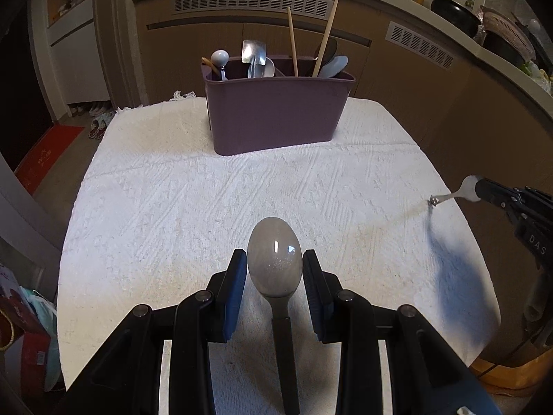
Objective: Organize utensils
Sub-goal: 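Carry the brown spoon and smiley-face spoon over the caddy and lower them in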
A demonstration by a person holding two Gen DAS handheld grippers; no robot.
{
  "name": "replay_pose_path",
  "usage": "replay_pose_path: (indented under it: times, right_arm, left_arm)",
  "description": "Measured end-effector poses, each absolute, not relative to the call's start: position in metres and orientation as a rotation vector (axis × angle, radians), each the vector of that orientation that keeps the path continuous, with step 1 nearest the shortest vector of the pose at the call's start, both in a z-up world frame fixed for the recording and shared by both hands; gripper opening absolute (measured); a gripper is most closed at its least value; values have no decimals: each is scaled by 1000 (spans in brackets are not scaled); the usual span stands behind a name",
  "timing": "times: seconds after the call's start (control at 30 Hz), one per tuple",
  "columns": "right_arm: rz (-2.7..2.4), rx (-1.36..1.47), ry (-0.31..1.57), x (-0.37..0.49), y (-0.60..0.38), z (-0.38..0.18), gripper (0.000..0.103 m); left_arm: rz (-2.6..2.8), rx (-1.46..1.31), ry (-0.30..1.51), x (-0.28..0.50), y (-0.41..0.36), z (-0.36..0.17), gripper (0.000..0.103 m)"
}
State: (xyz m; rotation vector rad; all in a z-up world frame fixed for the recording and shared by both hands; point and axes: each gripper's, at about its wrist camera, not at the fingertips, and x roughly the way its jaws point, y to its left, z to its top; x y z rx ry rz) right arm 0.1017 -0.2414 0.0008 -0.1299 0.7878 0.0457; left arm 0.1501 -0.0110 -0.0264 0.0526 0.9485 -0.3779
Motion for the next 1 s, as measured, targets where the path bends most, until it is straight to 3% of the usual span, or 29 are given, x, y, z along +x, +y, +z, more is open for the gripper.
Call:
replay_pose_path:
  times: [0.3,1.0]
  right_arm:
    - [48,-97,798,93,-260,-1,2]
    - [189,-41,684,111,-231,68,1]
  left_arm:
    - [-375,43,938,152,-10,-24,30]
    - [-394,62,778,157,-6,40,30]
